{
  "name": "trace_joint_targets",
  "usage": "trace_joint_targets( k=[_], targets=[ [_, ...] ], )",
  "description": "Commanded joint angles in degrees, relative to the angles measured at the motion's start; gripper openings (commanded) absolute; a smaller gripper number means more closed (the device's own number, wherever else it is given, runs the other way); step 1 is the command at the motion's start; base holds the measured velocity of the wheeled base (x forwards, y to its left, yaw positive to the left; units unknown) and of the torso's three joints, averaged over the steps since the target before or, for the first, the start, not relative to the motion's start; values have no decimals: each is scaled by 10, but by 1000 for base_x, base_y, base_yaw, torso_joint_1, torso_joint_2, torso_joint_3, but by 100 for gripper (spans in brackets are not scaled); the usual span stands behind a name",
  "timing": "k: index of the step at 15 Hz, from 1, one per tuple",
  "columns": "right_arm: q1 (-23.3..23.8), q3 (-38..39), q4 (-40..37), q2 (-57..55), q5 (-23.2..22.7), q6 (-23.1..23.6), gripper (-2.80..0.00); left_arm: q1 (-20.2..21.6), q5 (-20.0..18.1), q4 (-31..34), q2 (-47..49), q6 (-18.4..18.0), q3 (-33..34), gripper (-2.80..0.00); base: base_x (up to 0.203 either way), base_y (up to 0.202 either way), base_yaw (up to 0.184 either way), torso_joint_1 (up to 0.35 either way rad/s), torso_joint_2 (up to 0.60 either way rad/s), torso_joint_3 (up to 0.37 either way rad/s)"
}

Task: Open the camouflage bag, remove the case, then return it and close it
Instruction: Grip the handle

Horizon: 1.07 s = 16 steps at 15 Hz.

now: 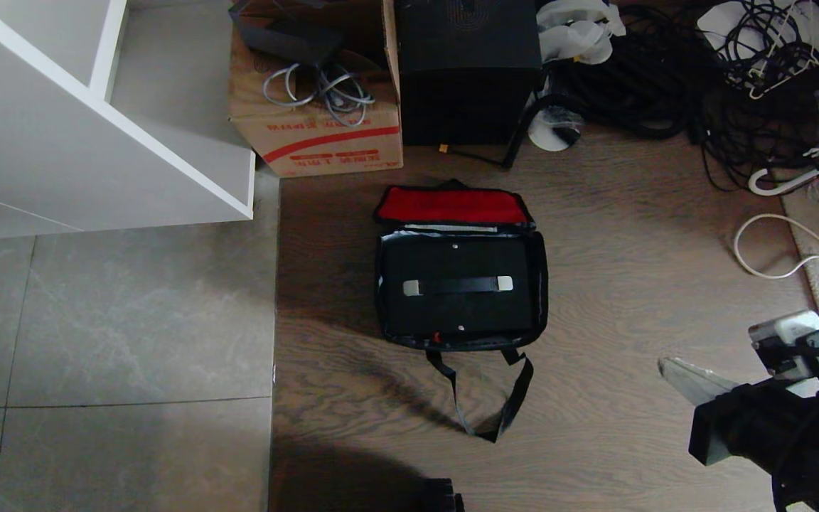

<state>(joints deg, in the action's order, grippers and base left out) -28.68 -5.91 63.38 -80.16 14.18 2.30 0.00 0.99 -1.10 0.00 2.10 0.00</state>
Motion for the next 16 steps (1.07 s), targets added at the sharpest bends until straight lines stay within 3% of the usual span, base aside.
trace_joint_targets(
  k=[1, 6, 16],
  targets=[
    [-4, -5, 3, -14, 1, 1, -280, 0, 0, 0, 0, 0, 5, -280, 0, 0, 0, 0, 0, 0],
    [-28, -9, -9, -24, 6, 1, -280, 0, 0, 0, 0, 0, 5, -280, 0, 0, 0, 0, 0, 0],
    [-30, -10, -18, -28, 22, -3, -280, 0, 1, 0, 0, 0, 5, -280, 0, 0, 0, 0, 0, 0]
  ],
)
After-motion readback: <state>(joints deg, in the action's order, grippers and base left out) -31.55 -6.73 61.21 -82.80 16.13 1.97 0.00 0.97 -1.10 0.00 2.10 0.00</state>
